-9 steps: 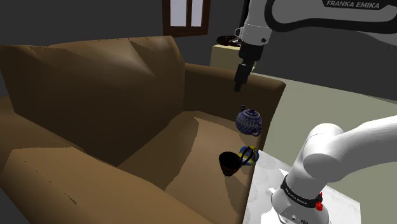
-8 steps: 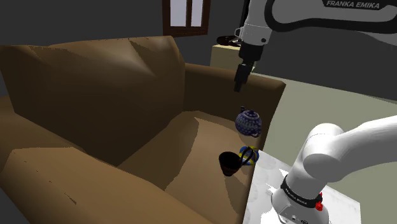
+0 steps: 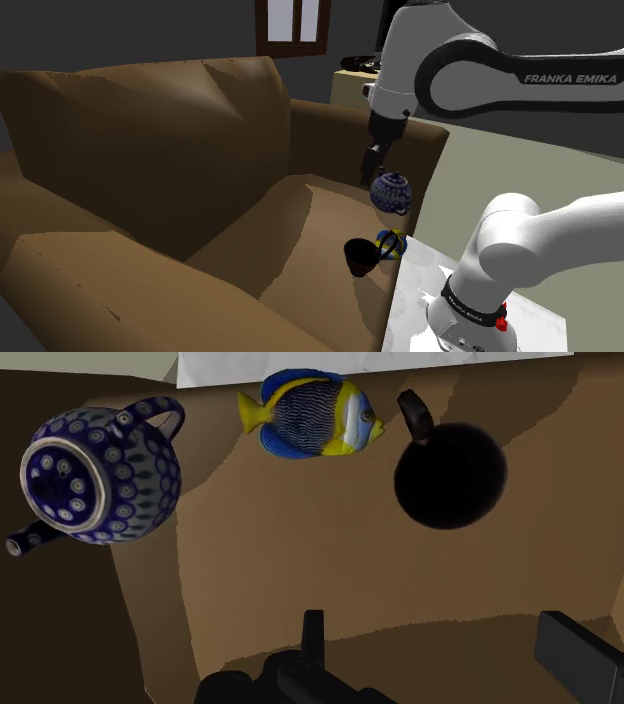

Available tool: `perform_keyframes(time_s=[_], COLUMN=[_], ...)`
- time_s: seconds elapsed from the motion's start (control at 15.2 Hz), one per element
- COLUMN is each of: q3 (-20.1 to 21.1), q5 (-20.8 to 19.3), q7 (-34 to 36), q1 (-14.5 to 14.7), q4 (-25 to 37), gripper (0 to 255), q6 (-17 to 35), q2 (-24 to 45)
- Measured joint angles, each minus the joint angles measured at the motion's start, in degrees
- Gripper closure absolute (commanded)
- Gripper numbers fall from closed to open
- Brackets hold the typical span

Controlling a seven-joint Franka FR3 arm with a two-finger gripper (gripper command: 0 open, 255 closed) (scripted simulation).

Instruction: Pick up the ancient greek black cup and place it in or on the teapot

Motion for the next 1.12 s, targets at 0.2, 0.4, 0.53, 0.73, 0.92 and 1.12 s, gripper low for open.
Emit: perform_keyframes(time_s=[0.2, 0.4, 0.53, 0.73, 0.92, 1.12], q3=[4.6, 8.8, 12.1, 17.1, 23.3, 27.5], q5=[1.5, 2.9, 4.0, 5.7, 7.6, 8.5], q7=[4.2, 7.9, 10.7, 14.9, 20.2, 23.6], q1=[1.6, 3.1, 4.2, 5.7, 6.7, 6.8], q4=[-4.9, -8.7, -11.3, -14.8, -16.9, -18.1], gripper=[0, 0, 0, 0, 0, 0], q6=[3.6, 6.2, 8.6, 12.5, 17.0, 20.6], q2=[-1.3, -2.2, -2.1, -1.1, 2.3, 5.2])
